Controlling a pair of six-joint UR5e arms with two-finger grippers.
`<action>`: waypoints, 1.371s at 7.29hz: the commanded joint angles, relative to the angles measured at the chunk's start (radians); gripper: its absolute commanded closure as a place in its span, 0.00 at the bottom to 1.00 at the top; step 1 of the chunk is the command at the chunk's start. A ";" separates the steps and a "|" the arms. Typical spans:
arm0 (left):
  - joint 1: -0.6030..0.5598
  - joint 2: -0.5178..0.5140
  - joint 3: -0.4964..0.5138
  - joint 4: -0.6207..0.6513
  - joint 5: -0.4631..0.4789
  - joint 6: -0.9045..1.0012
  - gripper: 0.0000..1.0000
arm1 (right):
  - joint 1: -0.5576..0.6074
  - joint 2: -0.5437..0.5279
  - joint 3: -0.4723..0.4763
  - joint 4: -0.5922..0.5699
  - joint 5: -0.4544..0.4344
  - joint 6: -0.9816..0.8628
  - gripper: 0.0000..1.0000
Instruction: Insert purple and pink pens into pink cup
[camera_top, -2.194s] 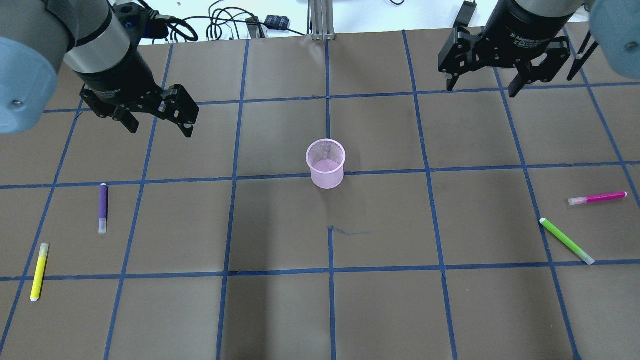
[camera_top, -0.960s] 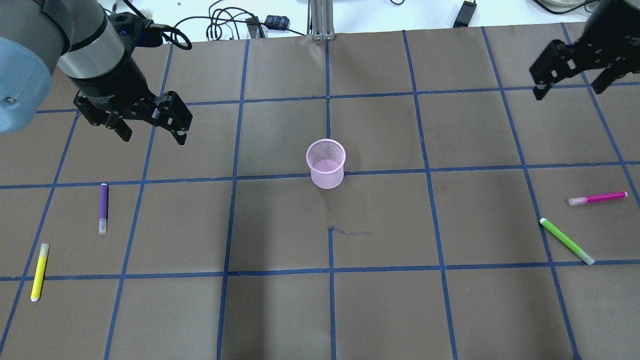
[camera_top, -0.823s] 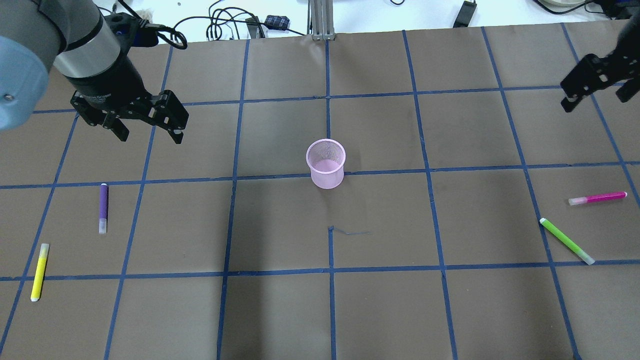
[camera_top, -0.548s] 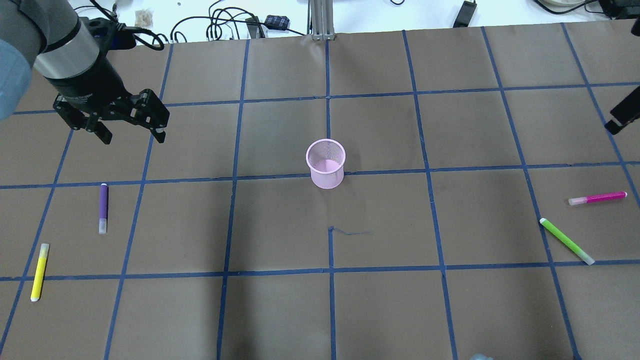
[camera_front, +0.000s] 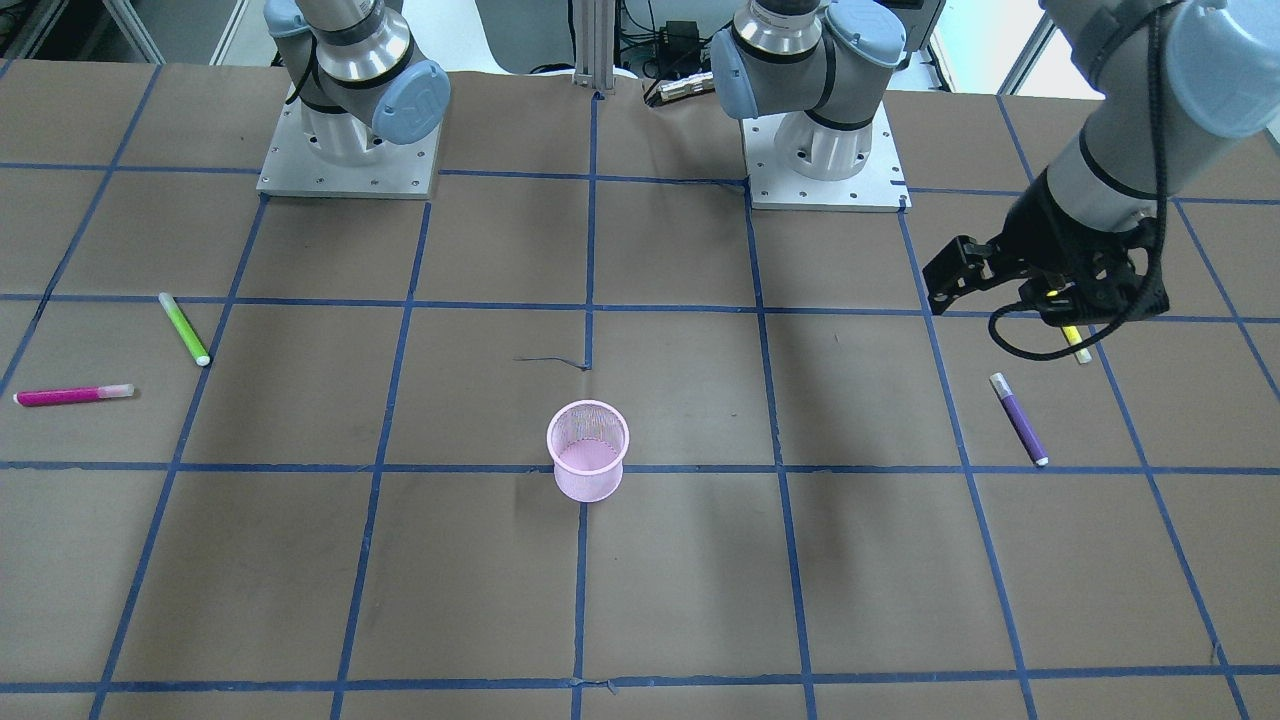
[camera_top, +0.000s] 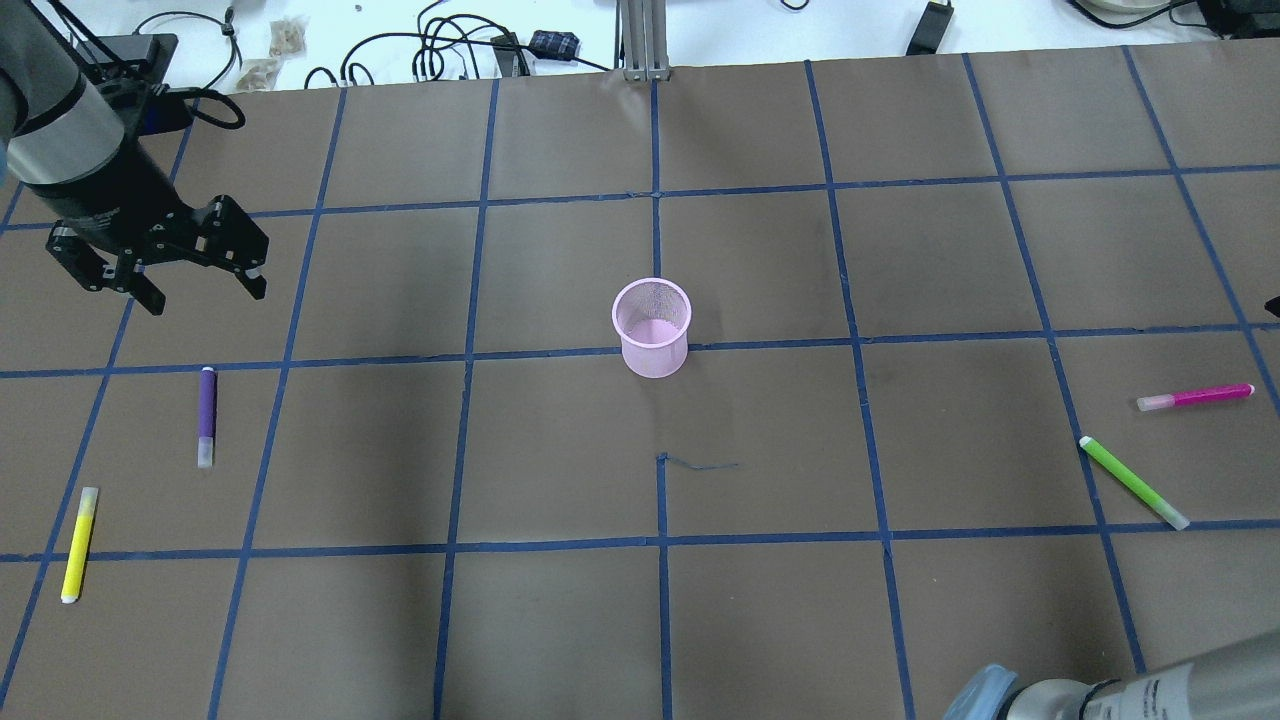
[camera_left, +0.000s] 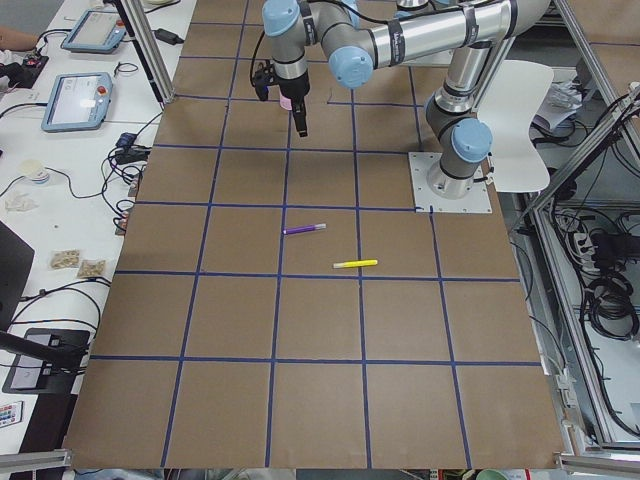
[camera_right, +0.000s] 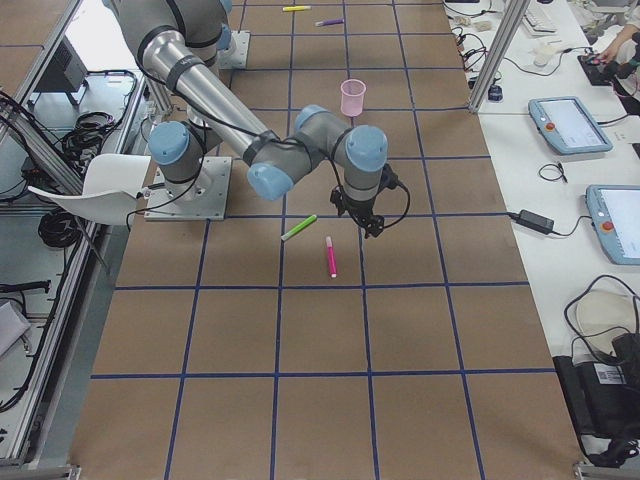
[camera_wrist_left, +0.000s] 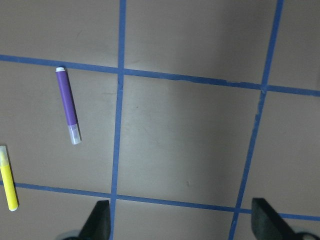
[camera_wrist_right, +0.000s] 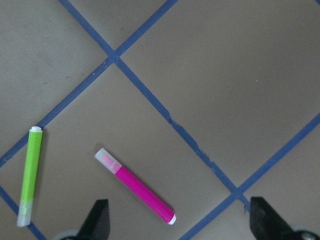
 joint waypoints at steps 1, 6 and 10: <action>0.078 -0.077 -0.016 0.122 -0.003 0.053 0.00 | -0.084 0.100 0.007 0.026 0.143 -0.261 0.00; 0.224 -0.246 -0.099 0.423 0.000 0.199 0.00 | -0.088 0.136 0.020 0.165 0.094 -1.040 0.04; 0.238 -0.373 -0.104 0.529 0.000 0.222 0.00 | -0.116 0.217 -0.026 0.157 0.097 -1.161 0.13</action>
